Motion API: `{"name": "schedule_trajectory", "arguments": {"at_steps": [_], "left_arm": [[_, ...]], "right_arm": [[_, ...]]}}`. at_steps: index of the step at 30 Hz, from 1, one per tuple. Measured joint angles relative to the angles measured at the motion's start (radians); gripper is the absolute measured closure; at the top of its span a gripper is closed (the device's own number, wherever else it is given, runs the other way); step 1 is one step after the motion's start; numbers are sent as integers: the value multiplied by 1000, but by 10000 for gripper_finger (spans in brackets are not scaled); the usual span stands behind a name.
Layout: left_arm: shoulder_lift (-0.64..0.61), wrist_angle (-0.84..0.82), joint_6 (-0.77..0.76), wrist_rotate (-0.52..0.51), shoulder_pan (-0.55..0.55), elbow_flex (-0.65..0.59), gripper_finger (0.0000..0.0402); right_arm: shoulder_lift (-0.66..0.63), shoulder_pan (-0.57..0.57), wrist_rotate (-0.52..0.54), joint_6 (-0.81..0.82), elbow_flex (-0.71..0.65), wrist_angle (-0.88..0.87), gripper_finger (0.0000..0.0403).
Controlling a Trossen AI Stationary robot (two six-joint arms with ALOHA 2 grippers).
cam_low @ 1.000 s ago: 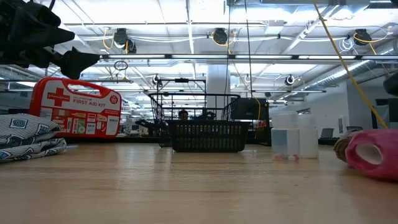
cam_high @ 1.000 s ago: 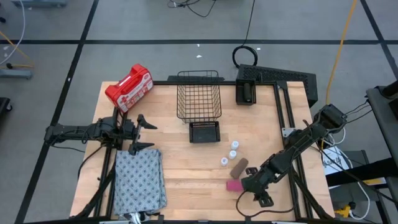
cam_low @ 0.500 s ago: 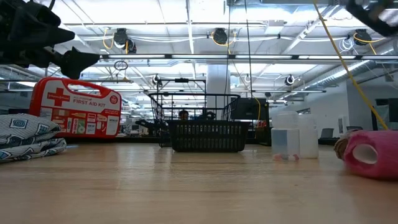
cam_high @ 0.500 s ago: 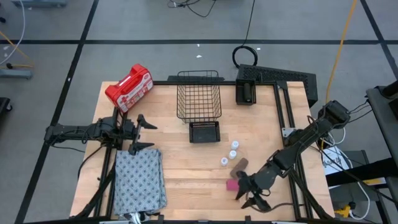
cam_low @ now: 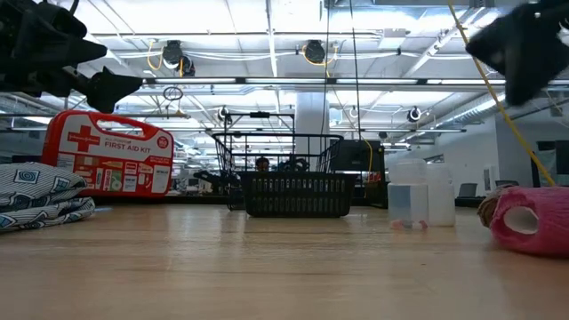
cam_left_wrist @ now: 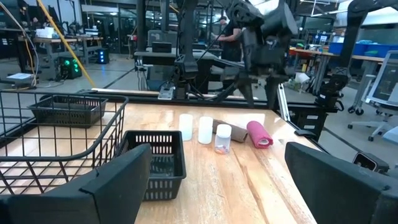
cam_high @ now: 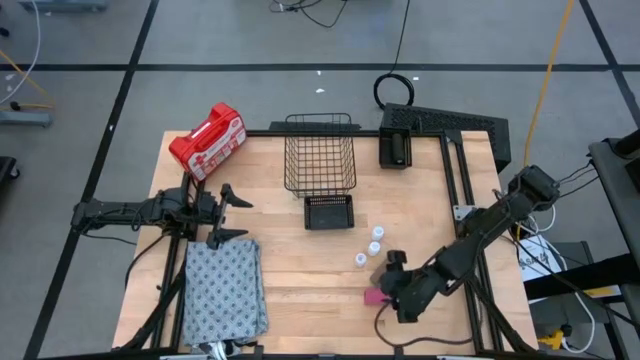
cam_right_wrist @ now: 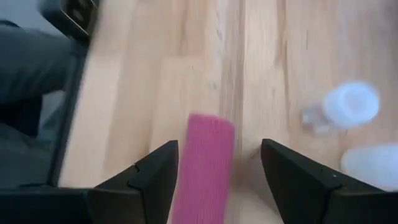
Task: Pick & place medical supplies in basket/bin
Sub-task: Put the rolled pink bandage into the top black bin
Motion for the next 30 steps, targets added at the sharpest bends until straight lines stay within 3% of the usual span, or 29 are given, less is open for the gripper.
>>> {"name": "schedule_trajectory", "arguments": {"at_steps": [19,24,30], "left_arm": [[0,0,0,0,0,0,27],[0,0,0,0,0,0,27],[0,-1,0,0,0,0,27]], "right_arm": [[253,42,-107,11,2,-10,184],[211,28,-163,47,0,-18,220],[74,11,-200,79,1,-22,292]]}}
